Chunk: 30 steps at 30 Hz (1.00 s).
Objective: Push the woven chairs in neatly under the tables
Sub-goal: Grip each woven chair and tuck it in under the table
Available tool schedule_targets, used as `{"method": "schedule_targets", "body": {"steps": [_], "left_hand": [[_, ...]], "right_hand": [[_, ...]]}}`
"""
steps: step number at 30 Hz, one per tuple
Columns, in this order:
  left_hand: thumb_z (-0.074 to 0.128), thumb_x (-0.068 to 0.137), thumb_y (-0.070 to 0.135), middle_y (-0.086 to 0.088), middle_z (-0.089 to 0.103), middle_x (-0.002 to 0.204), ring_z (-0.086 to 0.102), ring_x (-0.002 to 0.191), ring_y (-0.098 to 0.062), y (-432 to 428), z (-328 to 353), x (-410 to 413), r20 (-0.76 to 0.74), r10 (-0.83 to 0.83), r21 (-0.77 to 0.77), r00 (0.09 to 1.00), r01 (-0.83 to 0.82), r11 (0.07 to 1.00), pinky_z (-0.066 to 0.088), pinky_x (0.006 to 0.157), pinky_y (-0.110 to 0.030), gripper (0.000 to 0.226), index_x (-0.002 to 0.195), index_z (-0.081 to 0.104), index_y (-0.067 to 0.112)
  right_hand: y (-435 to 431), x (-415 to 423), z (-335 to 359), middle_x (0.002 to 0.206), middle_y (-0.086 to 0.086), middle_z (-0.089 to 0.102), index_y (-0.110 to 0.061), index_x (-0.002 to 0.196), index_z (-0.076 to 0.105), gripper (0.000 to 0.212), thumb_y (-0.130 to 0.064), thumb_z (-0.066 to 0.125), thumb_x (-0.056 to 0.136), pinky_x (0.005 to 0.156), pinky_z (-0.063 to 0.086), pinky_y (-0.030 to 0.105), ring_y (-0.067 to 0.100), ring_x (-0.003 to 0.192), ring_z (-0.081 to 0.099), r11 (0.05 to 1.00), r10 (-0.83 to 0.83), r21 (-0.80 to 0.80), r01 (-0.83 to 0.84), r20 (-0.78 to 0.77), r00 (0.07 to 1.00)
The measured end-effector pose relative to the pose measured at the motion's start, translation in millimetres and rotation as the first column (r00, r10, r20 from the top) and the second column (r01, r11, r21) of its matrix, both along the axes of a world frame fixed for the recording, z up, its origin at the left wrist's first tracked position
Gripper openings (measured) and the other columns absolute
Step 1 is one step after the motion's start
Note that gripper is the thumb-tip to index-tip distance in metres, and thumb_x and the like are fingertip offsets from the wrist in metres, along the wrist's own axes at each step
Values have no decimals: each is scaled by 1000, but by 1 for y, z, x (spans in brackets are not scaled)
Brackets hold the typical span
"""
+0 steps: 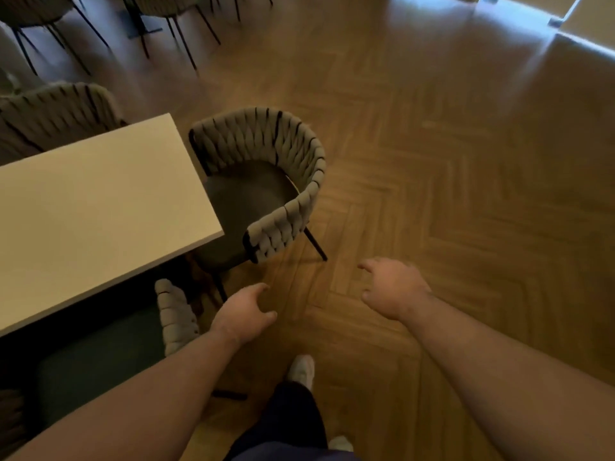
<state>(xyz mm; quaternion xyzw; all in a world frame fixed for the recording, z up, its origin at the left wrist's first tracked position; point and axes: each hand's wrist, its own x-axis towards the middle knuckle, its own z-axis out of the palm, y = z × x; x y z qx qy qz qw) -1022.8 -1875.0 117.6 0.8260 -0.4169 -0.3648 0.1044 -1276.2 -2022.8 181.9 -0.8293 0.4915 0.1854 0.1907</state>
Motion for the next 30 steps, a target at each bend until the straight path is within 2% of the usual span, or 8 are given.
{"method": "schedule_targets", "body": {"steps": [3, 6, 10, 14, 18, 21, 26, 30], "left_hand": [[76, 96, 35, 3, 51, 157, 57, 134, -18, -61, -5, 5, -38, 65, -14, 997, -66, 998, 54, 96, -28, 72, 159, 42, 36], [77, 95, 33, 5, 51, 157, 51, 142, -18, -124, -16, 14, -38, 92, -25, 995, -93, 995, 50, 110, -37, 73, 159, 42, 34], [78, 94, 33, 6, 48, 160, 46, 147, -17, -205, -20, 26, 14, 60, -9, 998, -60, 998, 42, 122, -41, 75, 159, 41, 31], [78, 91, 34, 8, 56, 148, 56, 134, -15, -288, -11, 44, 56, 42, 30, 998, -44, 999, 49, 115, -41, 72, 156, 46, 32], [74, 94, 31, 5, 41, 165, 43, 149, -17, -360, -9, 59, 53, 46, 38, 998, -48, 998, 39, 124, -41, 78, 162, 37, 29], [73, 95, 36, 5, 36, 169, 38, 153, -18, -405, -18, 67, 54, 72, 65, 996, -75, 995, 38, 124, -39, 81, 165, 33, 30], [73, 96, 33, 5, 34, 170, 35, 154, -18, -464, -30, 65, 60, 316, 92, 947, -321, 943, 36, 125, -39, 80, 165, 32, 31], [72, 97, 33, 1, 37, 169, 38, 153, -21, -505, -39, 41, -35, 606, 104, 795, -600, 793, 39, 122, -37, 79, 166, 33, 27]], "right_hand": [[-59, 12, -6, 161, -4, 51, -33, 161, 42, 65, -38, 59, 99, 123, 33, 48, 20, 145, 49, 998, 61, -8, -61, -15, 998], [-126, 25, -13, 164, -5, 47, -34, 163, 40, 67, -41, 57, 98, 125, 31, 50, 20, 148, 46, 996, 84, -18, -85, -29, 996], [-218, 48, -10, 165, -4, 45, -32, 163, 40, 67, -41, 57, 99, 126, 29, 51, 22, 150, 44, 994, 105, -41, -106, -28, 994], [-299, 75, -2, 165, -2, 45, -31, 161, 43, 63, -38, 58, 100, 125, 31, 51, 23, 150, 43, 988, 152, -23, -152, -16, 988], [-376, 100, -7, 168, 0, 42, -33, 162, 42, 65, -36, 58, 99, 127, 28, 52, 23, 152, 41, 969, 247, 4, -247, -40, 968], [-440, 119, -21, 165, -2, 46, -34, 161, 43, 63, -38, 58, 100, 128, 24, 54, 22, 151, 42, 954, 301, 2, -301, -40, 953], [-544, 161, -39, 160, -4, 50, -34, 157, 45, 60, -40, 56, 99, 125, 28, 54, 21, 147, 45, 843, 537, 0, -537, -37, 843], [-611, 200, -42, 157, -3, 51, -33, 159, 44, 61, -38, 57, 100, 126, 28, 52, 22, 144, 47, 715, 698, 11, -699, -77, 712]]}}
